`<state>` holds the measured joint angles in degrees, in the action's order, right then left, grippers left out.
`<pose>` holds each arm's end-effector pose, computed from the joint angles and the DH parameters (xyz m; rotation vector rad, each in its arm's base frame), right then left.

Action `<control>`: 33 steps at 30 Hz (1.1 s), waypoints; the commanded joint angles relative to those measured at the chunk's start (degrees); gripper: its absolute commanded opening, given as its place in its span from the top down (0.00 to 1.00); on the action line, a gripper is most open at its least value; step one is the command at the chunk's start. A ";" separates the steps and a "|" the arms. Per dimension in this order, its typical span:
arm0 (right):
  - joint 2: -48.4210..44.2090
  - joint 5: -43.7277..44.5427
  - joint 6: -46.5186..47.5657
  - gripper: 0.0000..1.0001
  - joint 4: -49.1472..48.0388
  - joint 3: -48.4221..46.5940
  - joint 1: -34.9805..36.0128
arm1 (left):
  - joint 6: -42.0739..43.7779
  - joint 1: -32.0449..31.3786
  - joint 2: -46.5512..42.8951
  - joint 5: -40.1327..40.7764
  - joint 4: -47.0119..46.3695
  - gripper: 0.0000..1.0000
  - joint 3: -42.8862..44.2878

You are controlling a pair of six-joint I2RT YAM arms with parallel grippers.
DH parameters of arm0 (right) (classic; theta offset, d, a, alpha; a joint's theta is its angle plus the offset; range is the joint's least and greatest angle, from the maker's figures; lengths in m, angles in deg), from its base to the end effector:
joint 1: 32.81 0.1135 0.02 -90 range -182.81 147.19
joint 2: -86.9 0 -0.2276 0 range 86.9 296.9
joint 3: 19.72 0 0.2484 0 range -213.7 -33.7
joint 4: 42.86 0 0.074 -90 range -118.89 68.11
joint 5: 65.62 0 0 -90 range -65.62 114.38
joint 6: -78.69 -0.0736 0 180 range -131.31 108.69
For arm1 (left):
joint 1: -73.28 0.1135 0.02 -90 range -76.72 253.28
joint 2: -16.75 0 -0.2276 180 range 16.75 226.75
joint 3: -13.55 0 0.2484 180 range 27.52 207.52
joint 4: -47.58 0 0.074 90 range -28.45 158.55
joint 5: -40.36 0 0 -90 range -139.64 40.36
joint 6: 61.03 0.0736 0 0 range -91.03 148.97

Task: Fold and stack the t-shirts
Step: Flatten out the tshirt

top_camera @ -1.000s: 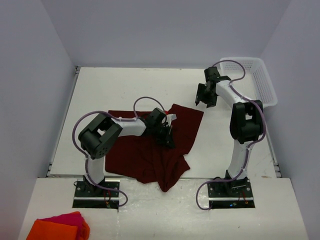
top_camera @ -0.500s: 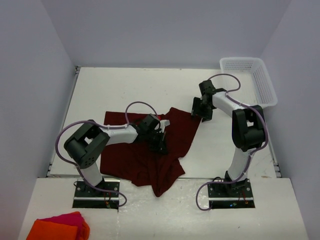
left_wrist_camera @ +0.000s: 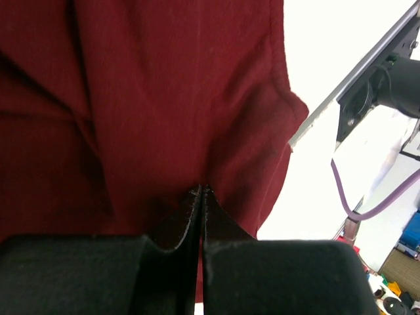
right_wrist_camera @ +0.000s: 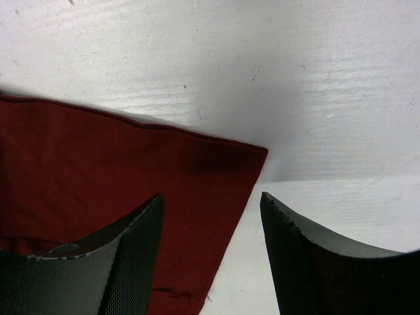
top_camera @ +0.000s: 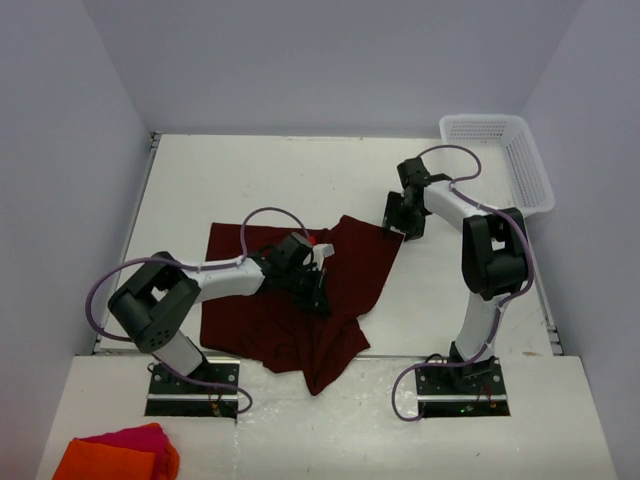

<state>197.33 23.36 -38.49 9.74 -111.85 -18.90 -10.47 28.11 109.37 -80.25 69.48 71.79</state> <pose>0.3720 0.0935 0.1093 0.3227 2.8110 0.1906 0.1931 -0.2474 0.0864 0.3764 2.8185 -1.1516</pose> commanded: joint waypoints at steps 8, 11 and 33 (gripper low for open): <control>-1.87 -0.12 -2.96 0.39 -1.44 1.06 -0.03 | -1.17 -0.36 -5.25 0.20 2.09 1.00 -4.72; -5.92 -0.04 -4.54 0.40 -5.57 5.98 1.29 | 0.06 -0.45 -6.75 2.22 3.85 1.00 -5.86; -21.67 10.60 -10.09 0.33 -6.03 13.11 10.52 | 6.48 -5.46 5.52 11.54 6.67 1.00 18.92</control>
<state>175.32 31.43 -46.94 1.92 -96.48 -7.86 -5.88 22.88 110.42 -66.02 78.94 88.21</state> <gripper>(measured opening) 0.668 0.002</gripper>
